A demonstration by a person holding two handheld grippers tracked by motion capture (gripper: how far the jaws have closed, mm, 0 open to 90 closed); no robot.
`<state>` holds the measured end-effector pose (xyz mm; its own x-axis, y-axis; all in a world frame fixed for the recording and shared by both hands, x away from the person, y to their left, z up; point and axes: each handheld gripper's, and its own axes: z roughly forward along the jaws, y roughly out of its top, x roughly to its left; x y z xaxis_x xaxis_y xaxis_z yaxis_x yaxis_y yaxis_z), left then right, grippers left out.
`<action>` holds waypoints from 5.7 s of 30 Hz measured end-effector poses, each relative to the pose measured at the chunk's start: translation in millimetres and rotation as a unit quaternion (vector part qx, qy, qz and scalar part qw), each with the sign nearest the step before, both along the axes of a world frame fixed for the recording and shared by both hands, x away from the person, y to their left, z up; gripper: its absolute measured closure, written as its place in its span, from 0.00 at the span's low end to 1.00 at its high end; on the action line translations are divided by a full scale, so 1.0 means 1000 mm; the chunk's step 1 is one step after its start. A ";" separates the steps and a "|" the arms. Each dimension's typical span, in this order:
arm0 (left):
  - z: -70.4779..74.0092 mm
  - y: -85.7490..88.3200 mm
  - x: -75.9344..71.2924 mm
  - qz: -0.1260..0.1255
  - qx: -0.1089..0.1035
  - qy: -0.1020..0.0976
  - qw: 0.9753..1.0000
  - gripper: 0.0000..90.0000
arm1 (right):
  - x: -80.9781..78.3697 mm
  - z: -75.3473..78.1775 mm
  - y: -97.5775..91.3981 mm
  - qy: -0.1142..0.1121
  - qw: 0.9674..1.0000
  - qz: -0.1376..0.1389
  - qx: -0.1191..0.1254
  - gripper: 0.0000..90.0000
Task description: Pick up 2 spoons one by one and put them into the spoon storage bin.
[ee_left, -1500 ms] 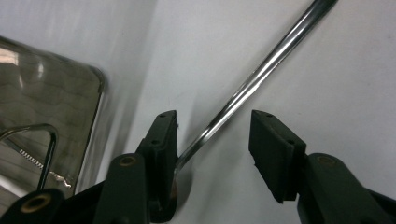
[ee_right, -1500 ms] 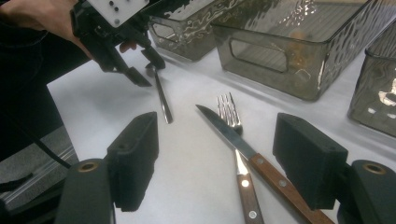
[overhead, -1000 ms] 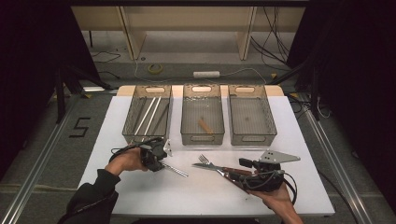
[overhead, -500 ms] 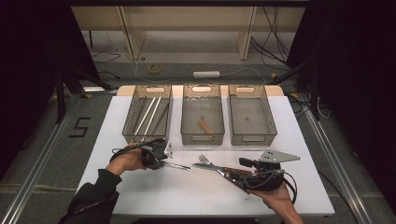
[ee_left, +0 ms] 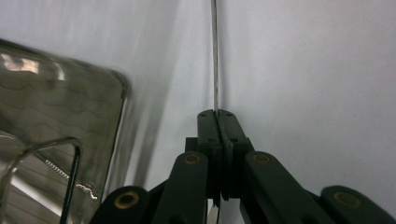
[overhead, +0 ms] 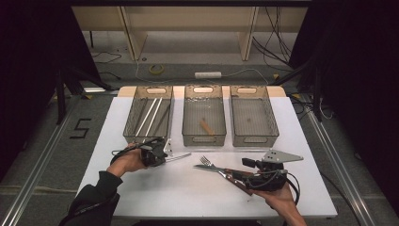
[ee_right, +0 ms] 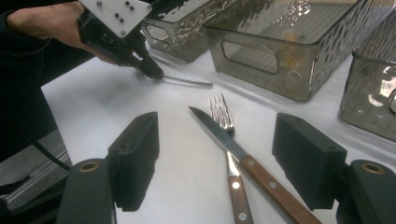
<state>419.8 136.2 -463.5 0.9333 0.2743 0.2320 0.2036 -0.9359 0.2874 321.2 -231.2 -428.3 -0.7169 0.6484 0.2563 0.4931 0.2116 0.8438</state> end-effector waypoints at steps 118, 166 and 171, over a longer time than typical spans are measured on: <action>0.088 -0.076 0.088 0.262 -0.344 0.013 0.901 0.99 | -0.004 0.000 0.001 -0.010 1.000 0.012 0.009 0.32; 0.070 0.012 -0.012 0.227 -0.409 0.000 0.884 0.26 | -0.005 -0.001 0.006 -0.004 1.000 0.017 -0.009 0.32; 0.069 0.017 -0.029 0.207 -0.419 -0.005 0.884 0.23 | -0.005 -0.002 0.008 -0.002 1.000 0.023 -0.013 0.32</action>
<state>390.7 153.3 -394.5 0.7110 0.6722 -0.2067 0.4724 -0.2388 0.8484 316.2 -223.5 -429.9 -0.7469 0.6213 0.2369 0.4790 0.2556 0.8397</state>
